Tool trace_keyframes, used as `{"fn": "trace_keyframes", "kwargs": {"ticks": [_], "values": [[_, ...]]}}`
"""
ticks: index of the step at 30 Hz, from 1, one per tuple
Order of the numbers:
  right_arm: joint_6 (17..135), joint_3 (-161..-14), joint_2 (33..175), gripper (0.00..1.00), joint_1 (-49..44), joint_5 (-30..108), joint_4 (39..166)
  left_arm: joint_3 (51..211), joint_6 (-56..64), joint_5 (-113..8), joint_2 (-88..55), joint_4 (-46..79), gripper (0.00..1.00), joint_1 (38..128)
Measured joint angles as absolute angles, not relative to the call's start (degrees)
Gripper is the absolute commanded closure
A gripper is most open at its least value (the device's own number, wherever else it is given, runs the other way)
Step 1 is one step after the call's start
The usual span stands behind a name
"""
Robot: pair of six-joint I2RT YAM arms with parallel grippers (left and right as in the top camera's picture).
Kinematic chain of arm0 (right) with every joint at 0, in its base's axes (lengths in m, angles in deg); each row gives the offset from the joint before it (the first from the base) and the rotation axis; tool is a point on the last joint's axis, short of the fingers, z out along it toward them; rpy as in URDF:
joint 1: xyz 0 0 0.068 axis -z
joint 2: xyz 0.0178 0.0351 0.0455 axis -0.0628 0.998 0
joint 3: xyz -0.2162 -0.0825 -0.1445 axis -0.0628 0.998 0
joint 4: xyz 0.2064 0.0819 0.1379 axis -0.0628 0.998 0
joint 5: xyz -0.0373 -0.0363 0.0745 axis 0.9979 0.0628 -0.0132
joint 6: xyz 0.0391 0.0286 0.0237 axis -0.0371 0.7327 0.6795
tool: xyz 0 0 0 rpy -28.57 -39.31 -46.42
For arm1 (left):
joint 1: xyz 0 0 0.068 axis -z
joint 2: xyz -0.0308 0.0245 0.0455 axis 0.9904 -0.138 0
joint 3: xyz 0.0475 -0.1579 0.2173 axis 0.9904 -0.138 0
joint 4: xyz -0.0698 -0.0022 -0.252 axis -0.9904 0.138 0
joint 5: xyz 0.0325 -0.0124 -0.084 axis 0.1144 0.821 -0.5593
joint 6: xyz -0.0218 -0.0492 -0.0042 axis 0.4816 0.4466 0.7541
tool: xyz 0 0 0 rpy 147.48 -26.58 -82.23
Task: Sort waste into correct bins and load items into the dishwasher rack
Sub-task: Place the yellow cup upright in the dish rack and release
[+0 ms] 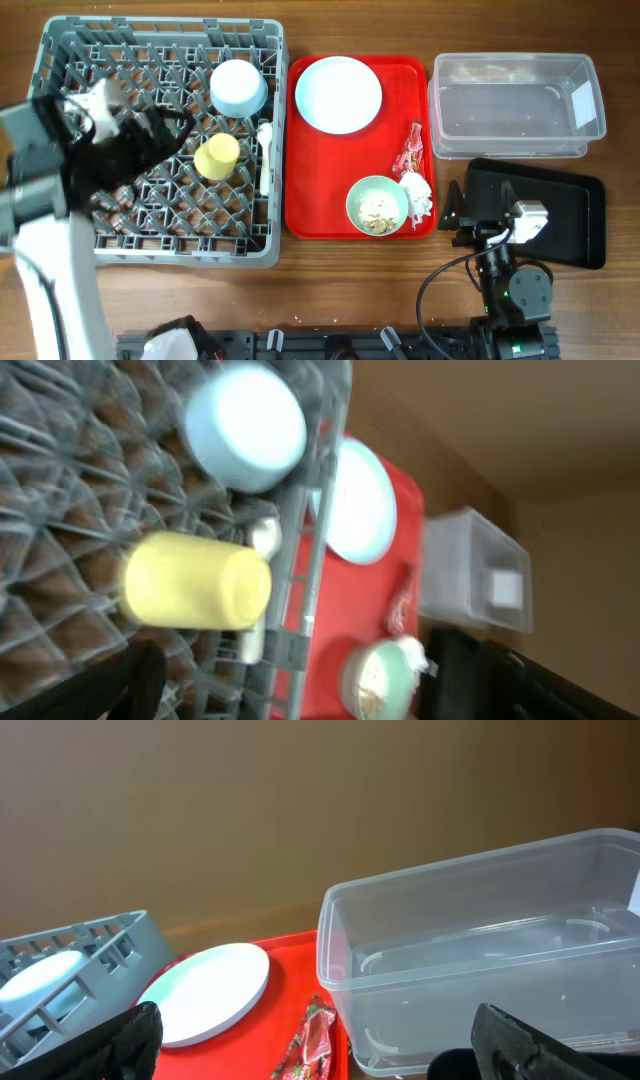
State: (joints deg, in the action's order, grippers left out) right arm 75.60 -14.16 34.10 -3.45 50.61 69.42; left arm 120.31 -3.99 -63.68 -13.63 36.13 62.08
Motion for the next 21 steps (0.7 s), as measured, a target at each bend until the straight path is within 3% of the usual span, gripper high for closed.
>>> {"fn": "trace_keyframes", "kwargs": {"ticks": [1, 2, 3, 4, 7, 12, 17, 21], "values": [[75.6, -14.16, 34.07, 0.0, -3.45, 50.61, 69.42, 120.4, -3.42, -60.62, -10.0, 36.18, 0.0, 62.19], [75.6, -14.16, 34.1, 0.0, -3.45, 50.61, 69.42, 120.42, -2.63, -58.11, -6.87, 36.24, 0.13, 62.65], [75.6, -14.16, 34.07, 0.0, -3.45, 50.61, 69.42, 120.42, -1.87, -56.86, -3.96, 36.15, 0.9, 63.96], [75.6, -14.16, 34.07, 0.0, -3.45, 50.61, 69.42, 120.42, -0.99, -56.8, -2.41, 35.83, 0.96, 65.6], [75.6, -14.16, 34.07, 0.0, -3.45, 50.61, 69.45, 120.42, -0.49, -55.64, -4.42, 33.75, 0.96, 74.41], [75.6, -14.16, 34.07, 0.0, -3.45, 50.61, 69.45, 120.4, -0.05, -40.1, -21.01, 33.4, 0.96, 87.46], [75.6, -14.16, 34.07, 0.0, -3.45, 50.61, 69.42, 120.4, 1.28, -30.0, -32.71, 34.1, 0.96, 88.99], [75.6, -14.16, 34.07, 0.01, -3.45, 50.61, 69.42, 120.42, 3.12, -27.07, -33.08, 34.54, 0.96, 89.34]]}}
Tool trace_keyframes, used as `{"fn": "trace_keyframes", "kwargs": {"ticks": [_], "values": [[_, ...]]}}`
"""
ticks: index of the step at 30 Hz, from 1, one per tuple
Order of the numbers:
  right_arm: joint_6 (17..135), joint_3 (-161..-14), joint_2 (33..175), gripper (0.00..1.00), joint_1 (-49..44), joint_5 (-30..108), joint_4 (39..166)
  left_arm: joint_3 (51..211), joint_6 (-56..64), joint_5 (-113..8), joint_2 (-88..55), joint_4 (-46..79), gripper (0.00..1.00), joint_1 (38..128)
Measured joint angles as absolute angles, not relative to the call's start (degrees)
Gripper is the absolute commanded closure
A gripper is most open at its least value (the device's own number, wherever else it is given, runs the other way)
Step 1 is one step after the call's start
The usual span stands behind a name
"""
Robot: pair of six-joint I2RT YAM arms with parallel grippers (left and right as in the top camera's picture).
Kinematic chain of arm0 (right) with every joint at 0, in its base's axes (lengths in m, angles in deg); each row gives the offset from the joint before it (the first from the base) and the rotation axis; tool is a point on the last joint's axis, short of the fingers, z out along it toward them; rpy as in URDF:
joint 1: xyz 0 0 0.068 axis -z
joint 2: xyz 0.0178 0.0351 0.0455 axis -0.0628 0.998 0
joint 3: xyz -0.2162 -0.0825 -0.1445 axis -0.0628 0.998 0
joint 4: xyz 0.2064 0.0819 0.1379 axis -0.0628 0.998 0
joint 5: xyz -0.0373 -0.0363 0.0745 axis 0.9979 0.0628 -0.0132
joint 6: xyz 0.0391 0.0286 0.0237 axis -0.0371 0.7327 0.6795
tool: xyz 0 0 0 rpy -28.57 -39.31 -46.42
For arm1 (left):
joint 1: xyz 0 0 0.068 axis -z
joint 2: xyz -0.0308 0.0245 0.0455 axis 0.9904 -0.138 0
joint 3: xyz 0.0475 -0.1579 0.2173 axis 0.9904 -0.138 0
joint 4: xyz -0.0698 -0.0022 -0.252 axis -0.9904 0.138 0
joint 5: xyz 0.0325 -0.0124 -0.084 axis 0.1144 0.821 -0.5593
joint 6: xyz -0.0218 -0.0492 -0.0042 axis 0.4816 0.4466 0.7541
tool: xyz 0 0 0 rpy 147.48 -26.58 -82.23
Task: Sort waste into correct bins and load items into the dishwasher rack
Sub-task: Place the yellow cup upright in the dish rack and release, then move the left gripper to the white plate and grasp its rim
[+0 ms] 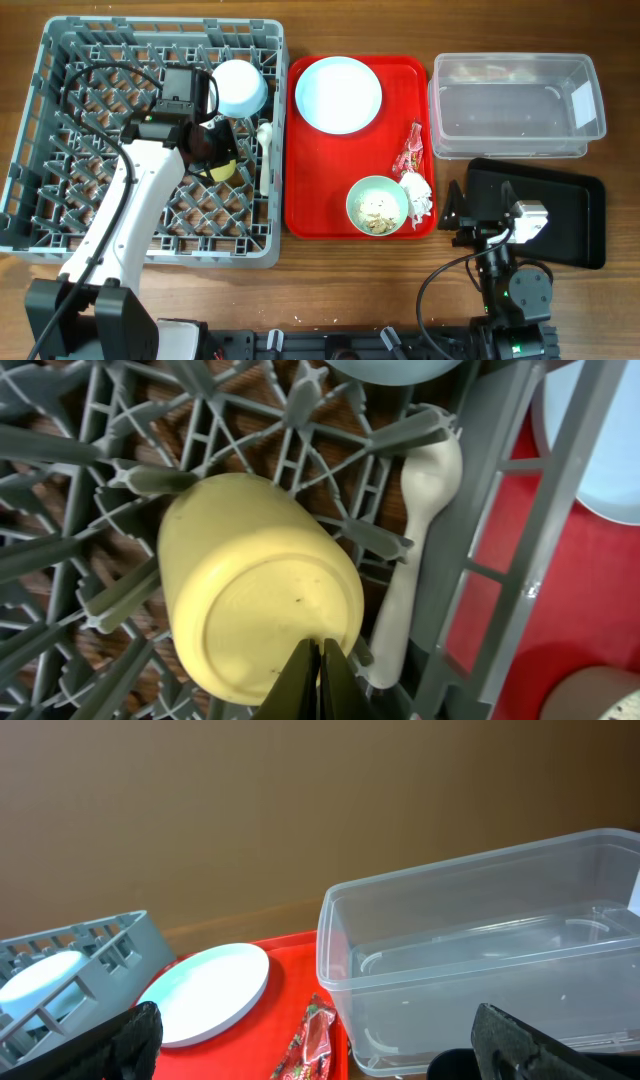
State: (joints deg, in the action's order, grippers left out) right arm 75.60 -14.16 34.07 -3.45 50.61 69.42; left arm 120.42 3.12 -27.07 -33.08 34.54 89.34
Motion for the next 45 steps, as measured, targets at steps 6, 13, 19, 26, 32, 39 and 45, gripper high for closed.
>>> {"fn": "trace_keyframes", "kwargs": {"ticks": [6, 13, 19, 26, 32, 39, 45], "values": [[75.6, -14.16, 34.07, 0.0, -3.45, 50.61, 69.42, 120.42, 3.84, -20.62, -33.08, 34.93, 0.96, 89.84], [75.6, -14.16, 34.07, 0.0, -3.45, 50.61, 69.42, 121.56, 4.25, -19.64, -30.54, 34.23, 0.96, 89.84], [75.6, -14.16, 34.07, 0.0, -3.45, 50.61, 69.42, 120.42, 4.25, -19.31, -36.07, 32.72, 0.96, 89.84], [75.6, -14.16, 34.07, 0.0, -3.45, 50.61, 69.42, 121.6, 4.25, -18.37, -37.69, 31.08, 0.96, 89.84], [75.6, -14.16, 34.1, 0.0, -3.45, 50.61, 69.45, 134.96, 4.71, -27.14, -31.18, 30.21, 0.84, 92.0], [75.6, -14.16, 34.07, 0.0, -3.45, 50.61, 69.45, 137.36, 5.04, -29.54, -36.51, 15.98, 0.57, 107.37], [75.6, -14.16, 34.1, 0.0, -3.45, 50.61, 69.42, 136.82, 4.86, -27.53, -53.12, 1.47, 0.52, 114.85]]}}
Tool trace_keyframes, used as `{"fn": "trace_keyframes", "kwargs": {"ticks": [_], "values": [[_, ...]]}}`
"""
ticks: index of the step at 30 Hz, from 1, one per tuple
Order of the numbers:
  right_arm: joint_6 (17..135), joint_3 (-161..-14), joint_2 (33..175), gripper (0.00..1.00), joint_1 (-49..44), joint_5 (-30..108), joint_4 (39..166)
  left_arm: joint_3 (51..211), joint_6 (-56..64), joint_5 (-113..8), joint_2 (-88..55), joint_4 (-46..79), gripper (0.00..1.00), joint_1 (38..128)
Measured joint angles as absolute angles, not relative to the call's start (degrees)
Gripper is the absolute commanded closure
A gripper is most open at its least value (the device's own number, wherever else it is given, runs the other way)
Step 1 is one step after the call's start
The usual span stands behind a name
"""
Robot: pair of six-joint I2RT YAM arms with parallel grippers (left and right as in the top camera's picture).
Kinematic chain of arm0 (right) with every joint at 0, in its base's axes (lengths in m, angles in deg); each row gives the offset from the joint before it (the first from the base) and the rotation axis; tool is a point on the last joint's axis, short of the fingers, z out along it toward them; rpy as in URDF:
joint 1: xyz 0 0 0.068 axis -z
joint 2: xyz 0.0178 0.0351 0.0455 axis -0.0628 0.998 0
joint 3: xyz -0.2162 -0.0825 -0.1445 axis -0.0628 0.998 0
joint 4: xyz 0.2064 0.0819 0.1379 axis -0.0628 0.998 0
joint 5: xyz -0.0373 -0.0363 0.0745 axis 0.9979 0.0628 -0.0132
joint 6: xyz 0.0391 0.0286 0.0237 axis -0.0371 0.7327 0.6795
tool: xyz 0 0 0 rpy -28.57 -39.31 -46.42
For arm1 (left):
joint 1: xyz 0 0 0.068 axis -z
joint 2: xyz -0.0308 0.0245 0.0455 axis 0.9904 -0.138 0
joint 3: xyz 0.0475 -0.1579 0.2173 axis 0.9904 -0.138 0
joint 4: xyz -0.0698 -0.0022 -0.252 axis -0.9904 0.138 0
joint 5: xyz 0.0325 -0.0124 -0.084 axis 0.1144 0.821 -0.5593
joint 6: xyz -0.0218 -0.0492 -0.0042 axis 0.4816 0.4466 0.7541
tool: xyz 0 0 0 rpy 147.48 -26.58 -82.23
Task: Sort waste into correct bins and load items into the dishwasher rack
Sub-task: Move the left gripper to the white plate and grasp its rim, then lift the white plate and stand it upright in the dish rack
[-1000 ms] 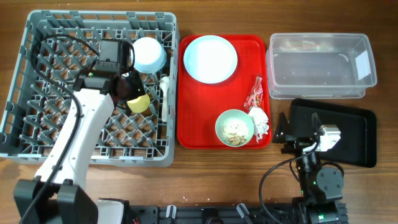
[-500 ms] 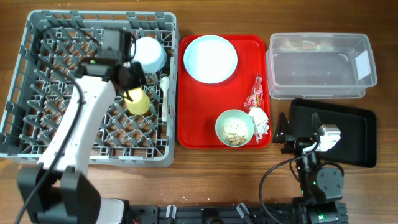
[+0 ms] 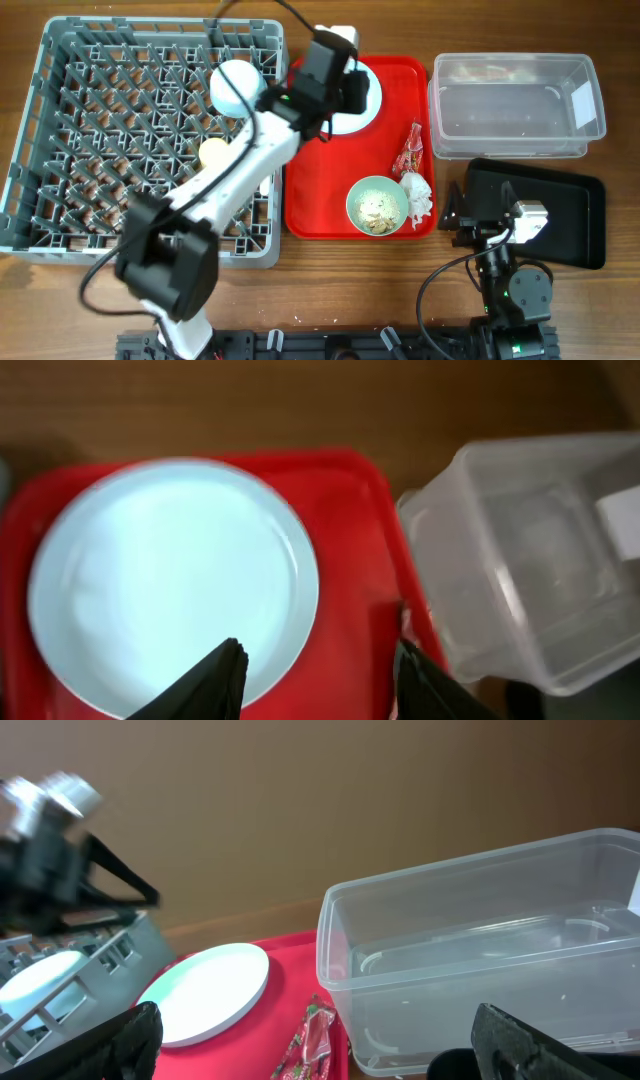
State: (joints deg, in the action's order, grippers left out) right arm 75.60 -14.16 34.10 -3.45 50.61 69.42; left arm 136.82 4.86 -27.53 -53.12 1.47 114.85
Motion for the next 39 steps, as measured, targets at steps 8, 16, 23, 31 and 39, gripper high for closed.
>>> {"fn": "trace_keyframes", "kwargs": {"ticks": [8, 16, 23, 31, 39], "values": [[75.6, -14.16, 34.07, 0.0, -3.45, 50.61, 69.45, 136.82, 4.86, -26.96, -64.03, -7.76, 0.53, 115.72], [75.6, -14.16, 34.1, 0.0, -3.45, 50.61, 69.45, 136.75, 4.84, -25.43, -71.61, -16.67, 0.61, 115.83], [75.6, -14.16, 34.07, 0.0, -3.45, 50.61, 69.45, 136.77, 3.29, -25.26, -73.64, -17.59, 0.57, 118.41], [75.6, -14.16, 34.07, 0.0, -3.45, 50.61, 69.45, 136.77, 2.46, -25.26, -73.67, -19.65, 0.62, 119.3], [75.6, -14.16, 34.07, 0.0, -3.45, 50.61, 69.42, 136.77, -1.52, -23.81, -73.67, -18.93, 0.62, 123.09]]}}
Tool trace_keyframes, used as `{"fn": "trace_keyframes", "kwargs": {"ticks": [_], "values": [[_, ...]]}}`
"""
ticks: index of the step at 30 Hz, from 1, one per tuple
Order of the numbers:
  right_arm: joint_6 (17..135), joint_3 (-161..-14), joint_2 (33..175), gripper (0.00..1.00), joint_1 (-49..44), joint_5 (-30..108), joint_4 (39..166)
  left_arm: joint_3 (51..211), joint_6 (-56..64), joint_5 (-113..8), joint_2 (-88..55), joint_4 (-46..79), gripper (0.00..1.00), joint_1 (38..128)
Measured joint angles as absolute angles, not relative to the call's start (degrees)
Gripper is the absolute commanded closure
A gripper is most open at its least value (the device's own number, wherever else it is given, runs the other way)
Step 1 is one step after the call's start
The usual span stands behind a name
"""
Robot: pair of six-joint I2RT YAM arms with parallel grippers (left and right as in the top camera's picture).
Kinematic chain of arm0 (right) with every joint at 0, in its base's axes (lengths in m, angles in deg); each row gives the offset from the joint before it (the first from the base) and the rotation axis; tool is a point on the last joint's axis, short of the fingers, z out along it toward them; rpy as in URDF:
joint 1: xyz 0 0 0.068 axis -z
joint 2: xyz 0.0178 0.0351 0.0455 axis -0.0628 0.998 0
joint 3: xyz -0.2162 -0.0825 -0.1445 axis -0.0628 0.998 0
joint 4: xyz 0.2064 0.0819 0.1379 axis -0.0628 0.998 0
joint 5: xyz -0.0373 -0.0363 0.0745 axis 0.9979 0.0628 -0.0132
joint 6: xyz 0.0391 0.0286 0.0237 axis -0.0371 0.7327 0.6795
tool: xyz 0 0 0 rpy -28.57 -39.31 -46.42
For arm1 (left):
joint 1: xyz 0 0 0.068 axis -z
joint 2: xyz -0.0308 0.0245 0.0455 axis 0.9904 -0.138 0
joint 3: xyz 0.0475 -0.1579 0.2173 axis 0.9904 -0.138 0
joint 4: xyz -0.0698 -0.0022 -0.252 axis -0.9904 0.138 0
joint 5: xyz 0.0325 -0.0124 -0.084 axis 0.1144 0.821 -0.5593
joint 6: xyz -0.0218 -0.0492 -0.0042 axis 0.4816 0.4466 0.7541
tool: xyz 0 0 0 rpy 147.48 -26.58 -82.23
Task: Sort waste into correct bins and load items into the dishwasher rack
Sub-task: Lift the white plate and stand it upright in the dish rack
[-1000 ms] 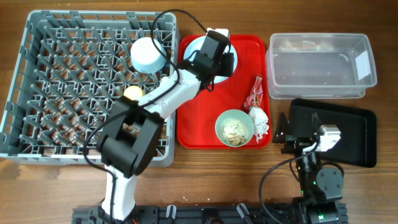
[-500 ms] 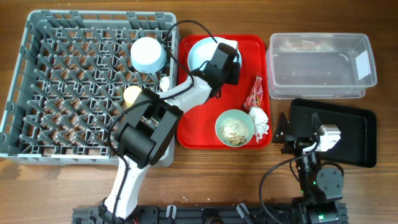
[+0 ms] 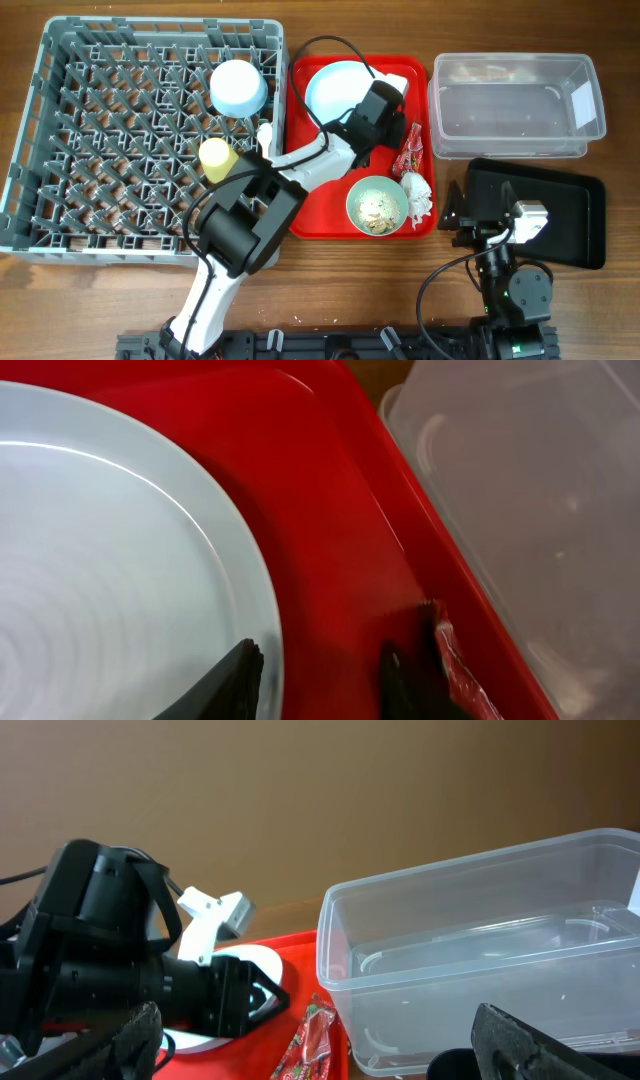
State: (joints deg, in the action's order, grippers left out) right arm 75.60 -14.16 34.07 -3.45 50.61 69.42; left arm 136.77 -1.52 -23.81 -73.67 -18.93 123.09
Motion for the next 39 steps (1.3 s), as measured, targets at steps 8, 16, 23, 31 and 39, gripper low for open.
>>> {"fn": "trace_keyframes", "kwargs": {"ticks": [8, 16, 23, 31, 39], "values": [[75.6, -14.16, 34.07, 0.0, -3.45, 50.61, 69.42, 136.82, -3.14, -19.2, -74.74, -17.42, 0.96, 123.04], [75.6, -14.16, 34.1, 0.0, -3.45, 50.61, 69.38, 136.05, -2.26, -16.73, -57.21, -10.88, 0.96, 122.78], [75.6, -14.16, 34.07, 0.0, -3.45, 50.63, 69.45, 137.84, 12.12, -40.34, -24.88, 0.53, 0.96, 103.3], [75.6, -14.16, 34.1, 0.0, -3.45, 50.61, 69.42, 137.14, 37.43, -84.82, -44.82, -10.31, 0.96, 78.78], [75.6, -14.16, 34.07, 0.0, -3.45, 50.61, 69.42, 136.82, 41.26, -85.95, -53.43, -6.2, 0.96, 77.71]]}}
